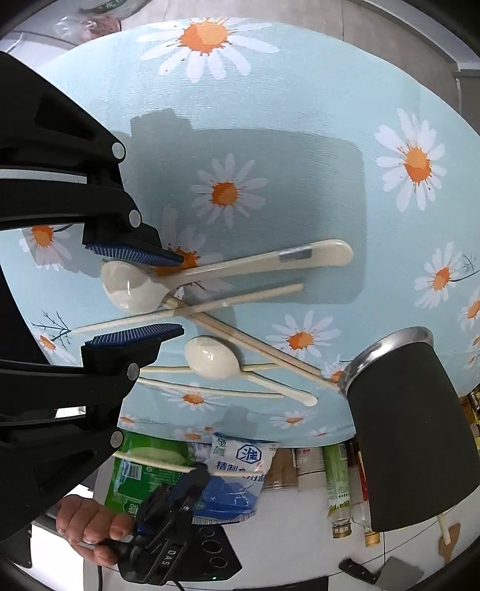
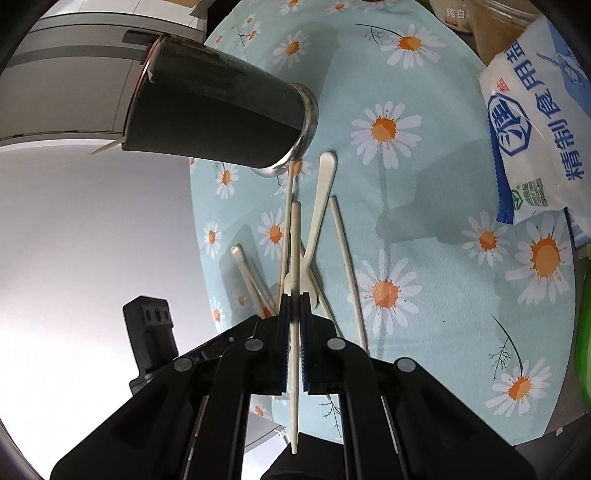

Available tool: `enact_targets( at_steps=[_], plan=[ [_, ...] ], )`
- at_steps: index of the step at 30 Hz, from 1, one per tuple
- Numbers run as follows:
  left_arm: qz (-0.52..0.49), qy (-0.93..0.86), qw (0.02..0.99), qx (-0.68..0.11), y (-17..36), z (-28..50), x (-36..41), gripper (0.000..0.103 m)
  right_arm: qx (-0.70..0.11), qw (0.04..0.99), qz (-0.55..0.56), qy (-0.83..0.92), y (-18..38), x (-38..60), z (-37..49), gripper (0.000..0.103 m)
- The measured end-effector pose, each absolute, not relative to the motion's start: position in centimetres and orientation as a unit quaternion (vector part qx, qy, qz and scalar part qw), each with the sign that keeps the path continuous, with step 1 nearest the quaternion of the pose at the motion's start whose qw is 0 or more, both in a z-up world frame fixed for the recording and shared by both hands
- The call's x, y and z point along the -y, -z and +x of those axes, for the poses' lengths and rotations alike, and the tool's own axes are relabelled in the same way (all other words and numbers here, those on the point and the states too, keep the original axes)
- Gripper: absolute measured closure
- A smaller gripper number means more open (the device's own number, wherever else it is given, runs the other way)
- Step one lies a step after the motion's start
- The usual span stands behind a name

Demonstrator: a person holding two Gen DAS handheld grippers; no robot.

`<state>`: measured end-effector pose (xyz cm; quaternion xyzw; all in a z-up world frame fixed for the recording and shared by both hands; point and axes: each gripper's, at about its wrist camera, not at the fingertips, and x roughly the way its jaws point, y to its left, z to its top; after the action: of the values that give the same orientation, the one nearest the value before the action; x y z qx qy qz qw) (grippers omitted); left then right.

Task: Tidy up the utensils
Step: 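Grasp the white plastic spoon with the sticker using the left tool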

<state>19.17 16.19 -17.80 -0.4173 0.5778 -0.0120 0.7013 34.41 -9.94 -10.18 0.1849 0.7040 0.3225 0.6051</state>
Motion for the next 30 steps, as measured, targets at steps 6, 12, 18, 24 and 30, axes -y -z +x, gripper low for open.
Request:
enact_targets(
  at_steps=[6, 12, 18, 24, 30],
  plan=[
    [-0.432, 0.016, 0.696, -0.574, 17.9, 19.4, -16.0, 0.075, -0.698, 0.602, 0.183, -0.342, 9.6, 10.6, 34.5, 0.097],
    [-0.425, 0.003, 0.701, -0.572, 18.1, 19.4, -15.4, 0.090, -0.698, 0.596, 0.183, -0.352, 9.8, 11.0, 34.7, 0.097],
    [-0.425, -0.001, 0.704, -0.569, 18.3, 19.6, -15.0, 0.092, -0.701, 0.589, 0.187, -0.355, 10.1, 11.2, 35.0, 0.097],
    [-0.431, -0.001, 0.709, -0.558, 18.0, 19.4, -15.2, 0.103, -0.697, 0.584, 0.192, -0.368, 10.1, 10.8, 35.0, 0.097],
    [-0.439, 0.004, 0.708, -0.554, 17.8, 19.2, -15.5, 0.103, -0.696, 0.577, 0.194, -0.381, 10.5, 10.2, 35.1, 0.097]
  ],
)
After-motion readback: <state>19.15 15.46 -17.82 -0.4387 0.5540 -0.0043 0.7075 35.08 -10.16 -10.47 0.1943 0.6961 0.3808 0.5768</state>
